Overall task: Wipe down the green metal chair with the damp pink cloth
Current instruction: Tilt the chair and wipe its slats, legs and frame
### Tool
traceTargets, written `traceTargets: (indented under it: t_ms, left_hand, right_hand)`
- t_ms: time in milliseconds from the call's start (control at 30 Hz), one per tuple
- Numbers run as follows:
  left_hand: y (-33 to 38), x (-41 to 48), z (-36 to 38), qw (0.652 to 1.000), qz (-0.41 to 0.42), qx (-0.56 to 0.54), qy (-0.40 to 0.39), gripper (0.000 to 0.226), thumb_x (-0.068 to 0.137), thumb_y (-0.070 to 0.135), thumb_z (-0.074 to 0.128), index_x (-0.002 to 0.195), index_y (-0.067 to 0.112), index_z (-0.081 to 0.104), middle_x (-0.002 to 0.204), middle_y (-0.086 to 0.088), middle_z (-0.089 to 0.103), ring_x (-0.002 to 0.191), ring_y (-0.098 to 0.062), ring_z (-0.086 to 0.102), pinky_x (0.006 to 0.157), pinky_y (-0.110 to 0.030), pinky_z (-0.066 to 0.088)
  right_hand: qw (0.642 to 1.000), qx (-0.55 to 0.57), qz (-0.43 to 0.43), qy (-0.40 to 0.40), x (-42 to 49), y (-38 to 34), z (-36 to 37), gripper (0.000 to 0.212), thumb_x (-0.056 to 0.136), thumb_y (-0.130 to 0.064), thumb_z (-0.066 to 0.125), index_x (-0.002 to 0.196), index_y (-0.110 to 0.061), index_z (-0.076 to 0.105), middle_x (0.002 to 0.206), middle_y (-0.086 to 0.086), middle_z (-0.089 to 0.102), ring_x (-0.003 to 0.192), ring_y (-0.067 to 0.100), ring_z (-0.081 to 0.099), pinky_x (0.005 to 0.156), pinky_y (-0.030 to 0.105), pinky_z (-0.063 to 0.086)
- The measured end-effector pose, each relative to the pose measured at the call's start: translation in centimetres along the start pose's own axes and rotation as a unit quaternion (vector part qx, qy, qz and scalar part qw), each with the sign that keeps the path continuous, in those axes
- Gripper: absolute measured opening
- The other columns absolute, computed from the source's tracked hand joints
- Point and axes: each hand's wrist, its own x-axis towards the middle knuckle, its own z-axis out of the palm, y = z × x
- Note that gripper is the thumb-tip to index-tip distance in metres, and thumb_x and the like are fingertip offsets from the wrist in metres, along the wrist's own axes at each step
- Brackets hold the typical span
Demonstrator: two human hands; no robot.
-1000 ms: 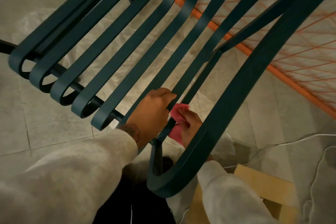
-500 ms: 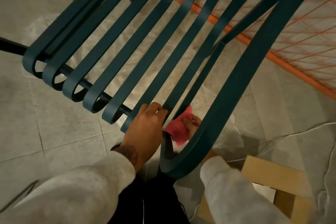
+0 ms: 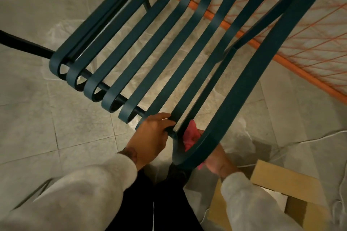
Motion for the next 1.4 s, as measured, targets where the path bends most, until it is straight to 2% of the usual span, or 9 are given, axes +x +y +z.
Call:
traceTargets:
  t_ms: [67,200,333,467,600,733,900,1233,1400]
  left_hand:
    - [0.1,-1.2,-0.9,0.995,-0.054,-0.086,0.011,0.031,0.09,0.009,0.065,0.119,0.019,0.068,0.129,0.001,0.062,0.114,-0.014,0.06,0.103,-0.022,0.044]
    - [1.7,-4.0,-2.6,0.978,-0.132,-0.156,-0.038,0.027,0.092,0.012,0.063,0.114,0.026,0.069,0.111,0.008,0.068,0.097,-0.003,0.062,0.086,-0.008,0.044]
    - [4.2,-6.8,-4.0,0.972,-0.139,-0.174,-0.068,0.032,0.092,0.013,0.063,0.12,0.026,0.067,0.118,0.009,0.068,0.105,-0.003,0.06,0.095,-0.015,0.04]
    - [7.2,-9.5,-6.5,0.965,-0.152,-0.207,-0.046,0.033,0.091,0.013,0.064,0.122,0.025,0.066,0.118,0.008,0.068,0.104,-0.004,0.061,0.095,-0.015,0.041]
    - [10.5,-11.7,-8.9,0.972,-0.126,-0.195,-0.019,0.032,0.086,0.013,0.069,0.117,0.022,0.069,0.114,0.004,0.07,0.103,-0.008,0.065,0.098,-0.02,0.047]
    - [14.0,-13.1,-12.2,0.971,-0.102,-0.213,0.018,0.03,0.084,0.013,0.071,0.113,0.021,0.071,0.102,0.008,0.071,0.091,-0.001,0.064,0.085,-0.005,0.045]
    - [16.8,-15.7,-15.0,0.964,-0.08,-0.249,0.049,0.031,0.081,0.012,0.074,0.11,0.023,0.071,0.102,0.006,0.071,0.094,-0.005,0.067,0.092,-0.021,0.051]
    - [15.6,-21.5,-17.9,0.959,-0.088,-0.256,0.081,0.033,0.084,0.017,0.073,0.117,0.016,0.069,0.111,0.002,0.071,0.101,-0.007,0.067,0.095,-0.02,0.051]
    - [13.3,-23.0,-20.7,0.947,-0.099,-0.27,0.142,0.029,0.082,0.013,0.074,0.112,0.014,0.071,0.103,0.003,0.072,0.092,-0.003,0.068,0.083,-0.009,0.051]
  right_hand:
    - [0.999,0.023,-0.013,-0.029,-1.0,1.3,-0.3,0.027,0.101,-0.016,0.049,0.111,0.008,0.057,0.085,0.022,0.066,0.064,0.024,0.069,0.055,0.032,0.056]
    - [0.995,0.097,-0.019,-0.013,-4.9,1.1,-1.4,0.031,0.087,-0.019,0.062,0.118,-0.016,0.065,0.113,0.015,0.069,0.1,0.034,0.068,0.086,0.047,0.056]
    - [0.987,0.157,-0.032,0.004,-10.4,-0.4,-2.8,0.034,0.087,-0.01,0.061,0.12,-0.014,0.064,0.116,0.018,0.067,0.097,0.034,0.065,0.077,0.04,0.056]
    - [0.985,0.162,-0.066,-0.007,-16.1,-3.2,-4.1,0.037,0.084,-0.003,0.061,0.118,-0.015,0.065,0.113,0.012,0.068,0.102,0.031,0.062,0.088,0.045,0.052]
    - [0.991,0.087,-0.104,-0.005,-20.9,-6.1,-4.5,0.034,0.088,-0.002,0.06,0.116,-0.02,0.067,0.117,0.011,0.067,0.103,0.028,0.064,0.083,0.04,0.052]
    - [0.988,0.028,-0.15,-0.018,-25.0,-9.0,-4.4,0.035,0.089,0.001,0.058,0.117,-0.02,0.064,0.118,0.009,0.067,0.103,0.024,0.064,0.083,0.033,0.05]
    - [0.982,-0.017,-0.185,-0.039,-28.9,-12.0,-4.0,0.035,0.089,0.004,0.056,0.113,-0.02,0.064,0.117,0.009,0.066,0.104,0.023,0.061,0.094,0.038,0.047]
    - [0.97,-0.044,-0.235,-0.047,-32.6,-13.4,-0.4,0.034,0.089,-0.005,0.061,0.112,-0.029,0.065,0.116,0.001,0.068,0.105,0.025,0.063,0.091,0.04,0.049]
    - [0.965,-0.021,-0.247,-0.081,-33.1,-14.6,5.0,0.037,0.087,-0.004,0.062,0.117,-0.026,0.065,0.115,0.004,0.068,0.103,0.028,0.064,0.084,0.039,0.052]
